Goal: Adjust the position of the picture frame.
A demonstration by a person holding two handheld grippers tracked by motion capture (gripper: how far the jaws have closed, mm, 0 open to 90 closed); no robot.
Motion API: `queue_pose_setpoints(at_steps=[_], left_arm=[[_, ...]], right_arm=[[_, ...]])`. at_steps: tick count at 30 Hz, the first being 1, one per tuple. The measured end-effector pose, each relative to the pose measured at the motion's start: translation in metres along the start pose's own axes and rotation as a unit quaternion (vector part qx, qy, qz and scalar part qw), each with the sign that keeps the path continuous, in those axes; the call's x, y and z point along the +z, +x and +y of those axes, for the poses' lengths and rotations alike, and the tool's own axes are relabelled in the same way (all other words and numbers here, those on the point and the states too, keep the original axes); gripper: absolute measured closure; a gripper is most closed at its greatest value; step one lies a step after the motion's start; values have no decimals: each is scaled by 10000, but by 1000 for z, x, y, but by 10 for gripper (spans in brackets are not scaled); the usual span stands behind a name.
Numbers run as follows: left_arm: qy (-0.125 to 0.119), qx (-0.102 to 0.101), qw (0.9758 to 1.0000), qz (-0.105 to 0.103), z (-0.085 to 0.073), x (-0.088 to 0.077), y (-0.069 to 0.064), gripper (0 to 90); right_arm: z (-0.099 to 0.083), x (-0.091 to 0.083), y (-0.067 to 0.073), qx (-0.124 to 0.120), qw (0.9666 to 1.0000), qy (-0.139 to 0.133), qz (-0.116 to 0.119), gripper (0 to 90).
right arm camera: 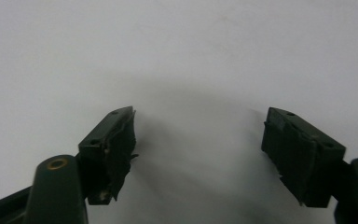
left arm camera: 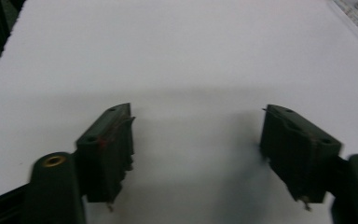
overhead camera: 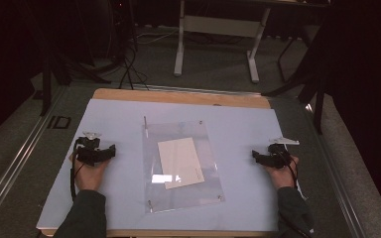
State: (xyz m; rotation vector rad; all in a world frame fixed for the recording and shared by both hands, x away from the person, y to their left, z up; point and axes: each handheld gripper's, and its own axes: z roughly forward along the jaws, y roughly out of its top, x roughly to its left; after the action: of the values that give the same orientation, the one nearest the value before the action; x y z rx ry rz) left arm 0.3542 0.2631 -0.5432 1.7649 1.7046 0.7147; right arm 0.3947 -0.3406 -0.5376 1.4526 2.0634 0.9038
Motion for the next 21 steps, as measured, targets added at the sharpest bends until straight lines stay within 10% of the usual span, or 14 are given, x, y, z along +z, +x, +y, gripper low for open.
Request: queue_pose_setpoints(at_steps=[21], left_arm=[[-214,431,9983,-315,-6,-24,-13,350]], right_arm=[[0,0,1,-20,10000,7,-5,255]])
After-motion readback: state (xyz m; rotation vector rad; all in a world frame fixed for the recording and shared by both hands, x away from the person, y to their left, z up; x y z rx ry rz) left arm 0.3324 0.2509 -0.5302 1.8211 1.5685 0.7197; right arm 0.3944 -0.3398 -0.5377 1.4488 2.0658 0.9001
